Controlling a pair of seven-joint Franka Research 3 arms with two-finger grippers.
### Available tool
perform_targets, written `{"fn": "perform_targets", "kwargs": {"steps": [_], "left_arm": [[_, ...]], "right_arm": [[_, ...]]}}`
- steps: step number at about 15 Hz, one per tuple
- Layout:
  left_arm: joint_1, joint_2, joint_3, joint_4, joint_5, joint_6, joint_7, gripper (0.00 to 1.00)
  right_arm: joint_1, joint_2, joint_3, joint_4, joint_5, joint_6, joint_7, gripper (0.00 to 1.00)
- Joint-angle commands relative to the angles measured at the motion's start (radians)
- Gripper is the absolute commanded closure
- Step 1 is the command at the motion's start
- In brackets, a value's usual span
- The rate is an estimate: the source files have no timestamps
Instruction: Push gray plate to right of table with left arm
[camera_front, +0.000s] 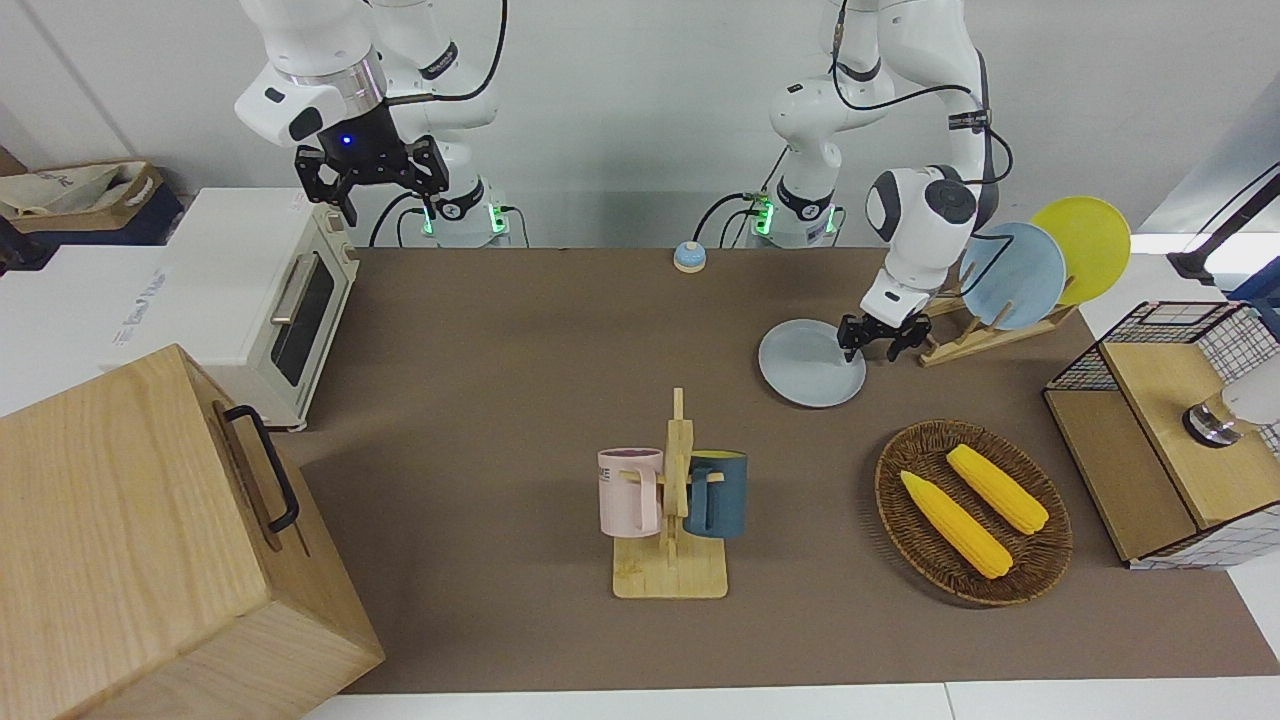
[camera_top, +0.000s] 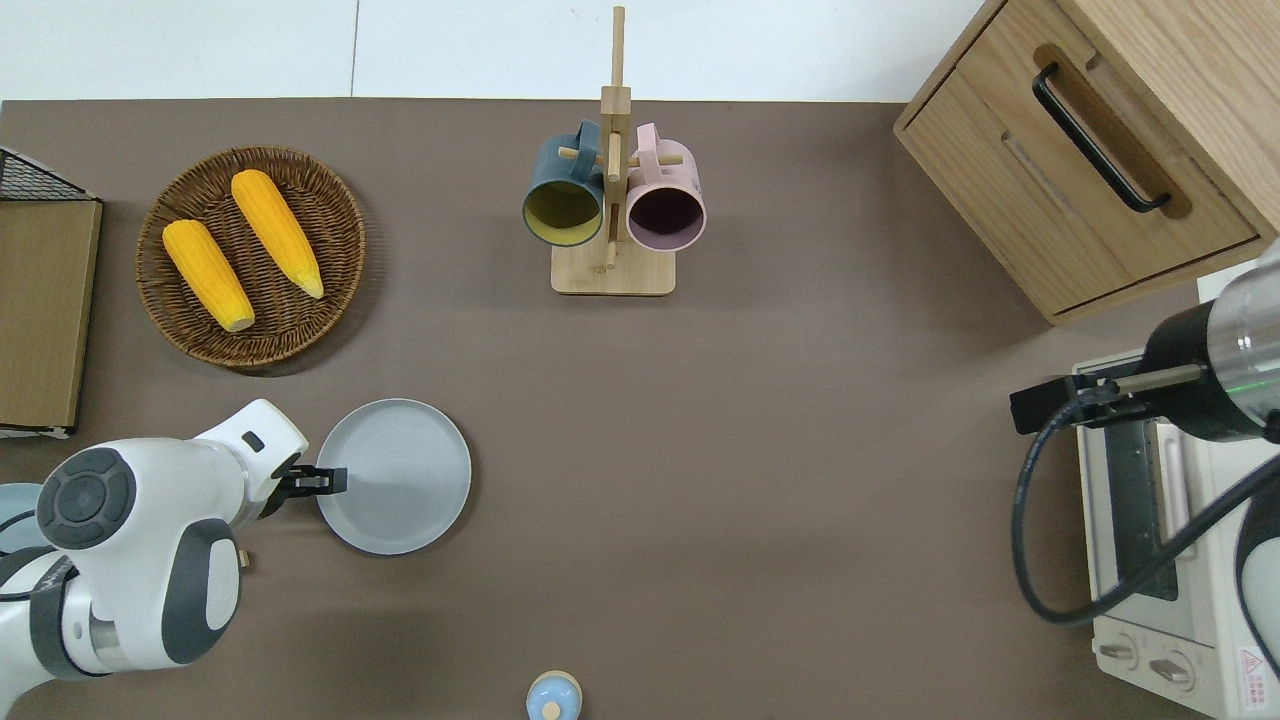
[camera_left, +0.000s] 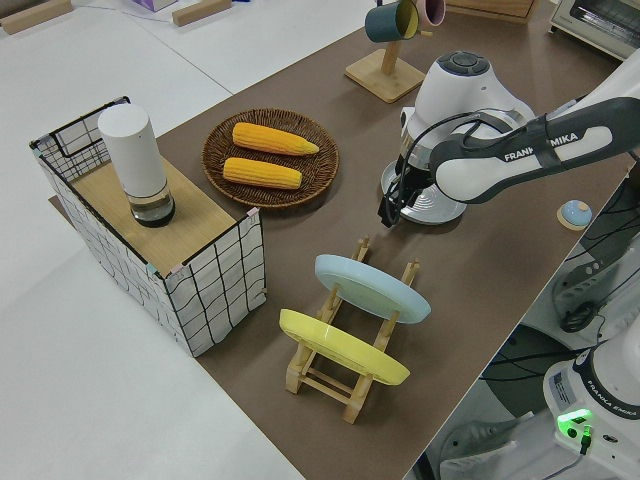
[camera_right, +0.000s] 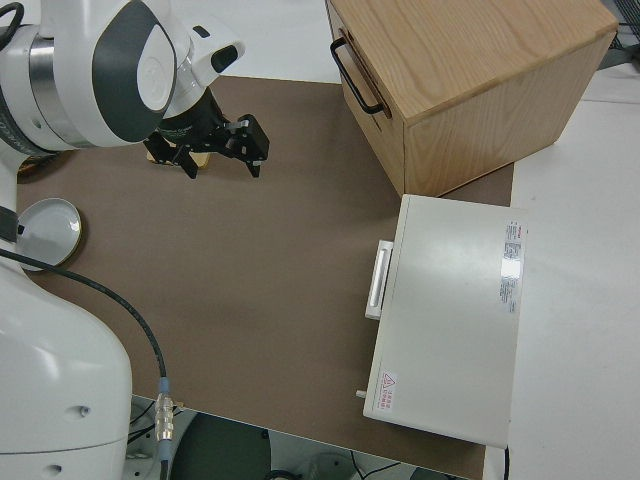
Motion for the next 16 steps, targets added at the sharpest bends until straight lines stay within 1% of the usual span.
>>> {"fn": "perform_targets", "kwargs": {"steps": [1, 2, 4, 5, 6, 7, 16], "left_arm": [[-0.006, -0.014, 0.004, -0.025, -0.018, 0.026, 0.014, 0.48], [-0.007, -0.013, 0.002, -0.025, -0.019, 0.026, 0.011, 0.58], [-0.007, -0.010, 0.001, -0.025, -0.018, 0.026, 0.002, 0.81], [-0.009, -0.010, -0.002, -0.025, -0.018, 0.026, 0.002, 0.91], [-0.009, -0.008, -0.002, -0.025, -0.018, 0.026, 0.002, 0.97], [-0.018, -0.008, -0.002, -0.025, -0.018, 0.026, 0.002, 1.00], [-0.027, 0.001, -0.002, -0.025, -0.018, 0.024, -0.004, 1.00]], "right_arm": [[-0.020, -0.006, 0.013, 0.004, 0.010, -0.012, 0.000, 0.017], [-0.020, -0.006, 0.015, 0.004, 0.010, -0.012, 0.000, 0.017], [-0.020, -0.006, 0.015, 0.004, 0.010, -0.012, 0.000, 0.017], [-0.020, -0.006, 0.015, 0.004, 0.010, -0.012, 0.000, 0.017], [-0.020, -0.006, 0.015, 0.004, 0.010, -0.014, 0.001, 0.017], [-0.020, -0.006, 0.015, 0.004, 0.010, -0.012, 0.001, 0.017], [-0.020, -0.006, 0.015, 0.004, 0.010, -0.012, 0.000, 0.017]]}}
